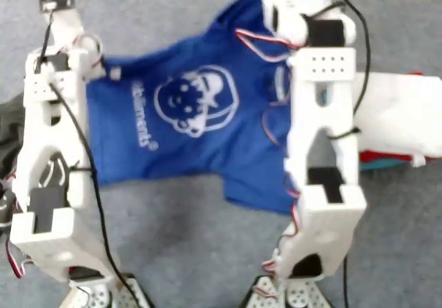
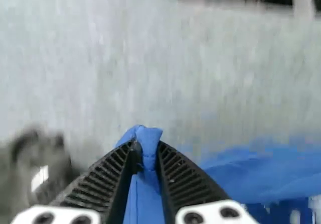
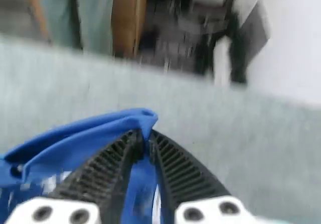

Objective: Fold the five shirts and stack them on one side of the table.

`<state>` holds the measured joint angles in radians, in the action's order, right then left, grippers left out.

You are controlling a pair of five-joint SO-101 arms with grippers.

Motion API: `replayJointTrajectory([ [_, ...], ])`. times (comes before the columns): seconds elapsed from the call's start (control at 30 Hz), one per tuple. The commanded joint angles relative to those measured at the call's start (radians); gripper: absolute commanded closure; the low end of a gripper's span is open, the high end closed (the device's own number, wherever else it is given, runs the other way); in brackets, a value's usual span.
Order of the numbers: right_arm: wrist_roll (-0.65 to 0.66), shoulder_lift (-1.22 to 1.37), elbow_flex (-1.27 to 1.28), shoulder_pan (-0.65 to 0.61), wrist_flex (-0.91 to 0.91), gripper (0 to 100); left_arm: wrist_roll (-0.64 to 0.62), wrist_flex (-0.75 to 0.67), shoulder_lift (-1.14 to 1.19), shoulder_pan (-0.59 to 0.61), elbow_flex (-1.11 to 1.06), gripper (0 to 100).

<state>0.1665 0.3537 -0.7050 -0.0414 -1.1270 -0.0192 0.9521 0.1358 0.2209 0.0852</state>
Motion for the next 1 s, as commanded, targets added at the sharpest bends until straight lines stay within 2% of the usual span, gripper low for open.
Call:
replayJointTrajectory([
  [0.0,0.015,-0.008,-0.033,-0.02,-0.199,98.5,0.008,0.222,-0.003,-0.036,0.033,97],
  [0.1,0.046,-0.008,0.001,-0.031,-0.373,98.5,0.008,0.285,-0.011,-0.056,-0.061,97],
  [0.33,0.095,-0.019,0.136,-0.026,-0.631,98.5,0.1,0.285,-0.012,-0.076,-0.288,97],
  [0.5,0.166,-0.13,0.291,0.041,-0.623,98.5,0.1,0.287,-0.012,-0.01,-0.325,97],
  [0.7,0.236,-0.372,0.568,0.063,-0.566,98.5,0.101,0.293,-0.012,0.001,-0.323,97],
  [0.8,0.249,-0.495,0.736,0.077,-0.491,98.5,0.158,0.296,-0.012,-0.001,-0.326,97],
  [0.97,0.258,-0.647,1.003,0.138,-0.365,98.5,0.267,0.381,-0.012,0.002,-0.326,97],
])
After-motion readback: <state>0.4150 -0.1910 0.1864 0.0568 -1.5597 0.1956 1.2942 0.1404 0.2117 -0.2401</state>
